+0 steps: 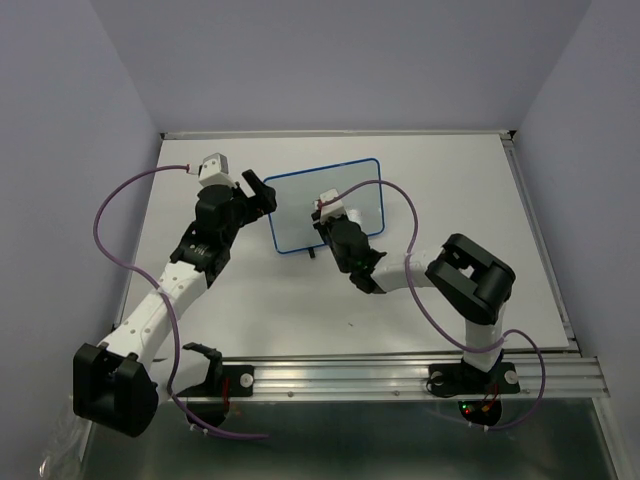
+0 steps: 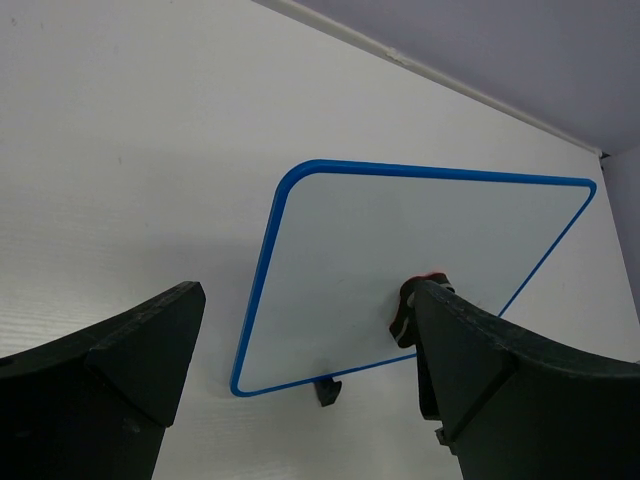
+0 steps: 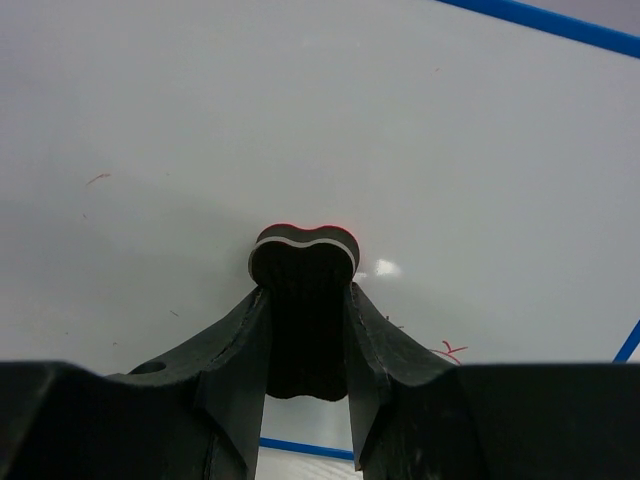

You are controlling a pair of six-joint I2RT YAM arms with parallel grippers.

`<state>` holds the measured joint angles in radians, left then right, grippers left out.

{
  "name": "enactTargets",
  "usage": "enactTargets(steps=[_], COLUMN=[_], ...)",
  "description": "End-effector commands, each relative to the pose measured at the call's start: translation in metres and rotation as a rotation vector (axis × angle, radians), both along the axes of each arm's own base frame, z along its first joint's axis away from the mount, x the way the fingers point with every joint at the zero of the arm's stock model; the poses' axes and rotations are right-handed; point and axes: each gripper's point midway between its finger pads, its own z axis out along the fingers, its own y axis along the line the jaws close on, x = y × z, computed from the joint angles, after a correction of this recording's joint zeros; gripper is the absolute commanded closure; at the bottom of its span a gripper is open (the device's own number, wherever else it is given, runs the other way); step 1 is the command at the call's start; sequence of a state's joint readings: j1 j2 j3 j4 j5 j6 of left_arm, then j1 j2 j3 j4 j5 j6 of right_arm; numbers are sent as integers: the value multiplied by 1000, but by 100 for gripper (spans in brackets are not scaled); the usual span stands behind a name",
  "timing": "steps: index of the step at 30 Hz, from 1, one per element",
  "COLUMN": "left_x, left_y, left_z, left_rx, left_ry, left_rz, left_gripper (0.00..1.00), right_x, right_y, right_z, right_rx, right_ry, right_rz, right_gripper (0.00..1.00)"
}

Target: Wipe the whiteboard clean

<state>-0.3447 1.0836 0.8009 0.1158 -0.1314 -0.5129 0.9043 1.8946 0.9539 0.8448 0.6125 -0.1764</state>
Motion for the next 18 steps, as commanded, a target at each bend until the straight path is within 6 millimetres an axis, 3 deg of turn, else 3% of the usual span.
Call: enactTargets(steps=[1, 11, 18], left_x=[1, 2, 3], left_y=[2, 0, -1], left_z=[27, 20, 22], left_rx=[-12, -11, -14], left_ry=[-79, -64, -71], left_rz=[1, -3, -6], left_gripper=[1, 1, 1], right_x=[-2, -19, -12], right_y=[1, -15, -30], right_z=[-14, -48, -35], right_rx=[37, 46, 31], right_ry=[30, 132, 89], right_rz=[-1, -23, -108], right_gripper=[99, 99, 99])
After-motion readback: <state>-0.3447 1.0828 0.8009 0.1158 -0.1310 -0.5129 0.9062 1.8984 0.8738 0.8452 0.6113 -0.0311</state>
